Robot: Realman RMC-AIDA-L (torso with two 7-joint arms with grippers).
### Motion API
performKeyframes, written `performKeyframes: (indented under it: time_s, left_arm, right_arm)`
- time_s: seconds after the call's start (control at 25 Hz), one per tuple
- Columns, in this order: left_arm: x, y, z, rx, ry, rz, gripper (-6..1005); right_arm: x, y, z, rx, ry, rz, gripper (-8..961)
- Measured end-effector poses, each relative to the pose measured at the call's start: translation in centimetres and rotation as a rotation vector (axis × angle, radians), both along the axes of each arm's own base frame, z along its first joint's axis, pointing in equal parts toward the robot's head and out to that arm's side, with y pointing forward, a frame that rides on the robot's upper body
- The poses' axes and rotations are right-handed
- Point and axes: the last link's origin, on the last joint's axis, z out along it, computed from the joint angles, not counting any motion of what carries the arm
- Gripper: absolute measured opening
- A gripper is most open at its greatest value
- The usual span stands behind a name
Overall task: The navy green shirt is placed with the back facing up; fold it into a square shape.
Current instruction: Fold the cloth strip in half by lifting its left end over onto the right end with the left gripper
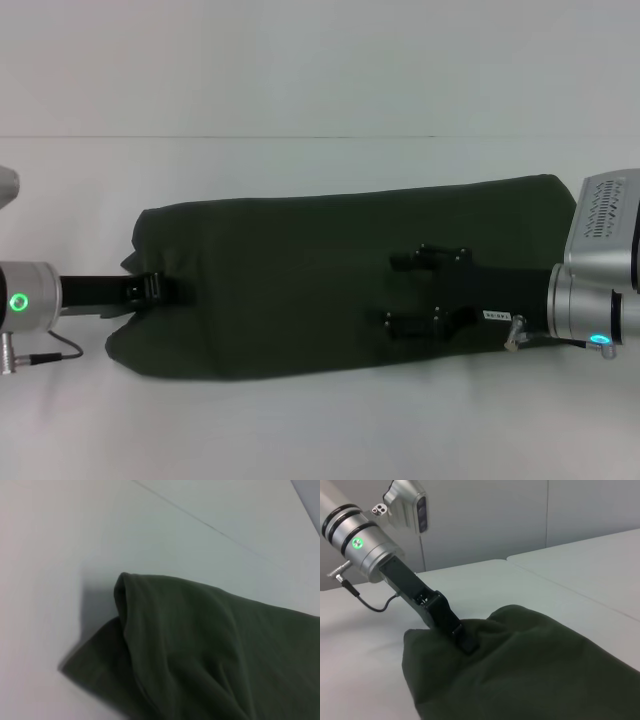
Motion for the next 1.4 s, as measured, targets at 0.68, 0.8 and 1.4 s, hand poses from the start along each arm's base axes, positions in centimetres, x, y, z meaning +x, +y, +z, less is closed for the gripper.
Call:
performKeyframes:
  time_s: [0.68,0.8,1.4]
  left_arm:
    - [-4.6,-1.2,9.6,-0.035,0.153,0.063,129]
    - [-5.3,-1.4,11.2,-0.073,0.240,0.096,128]
    - [1.8,1.1,13.0,-0.112,0.062,0.047,126]
  right_arm:
    - [-0.1,-0.4,0.0,-0.019,0.009,0.015,900]
    - [-0.1,-0.4,0.0,-0.021,0.008,0.016,900]
    - [0.0,-0.5,-0.1,-0.020,0.007,0.011,901]
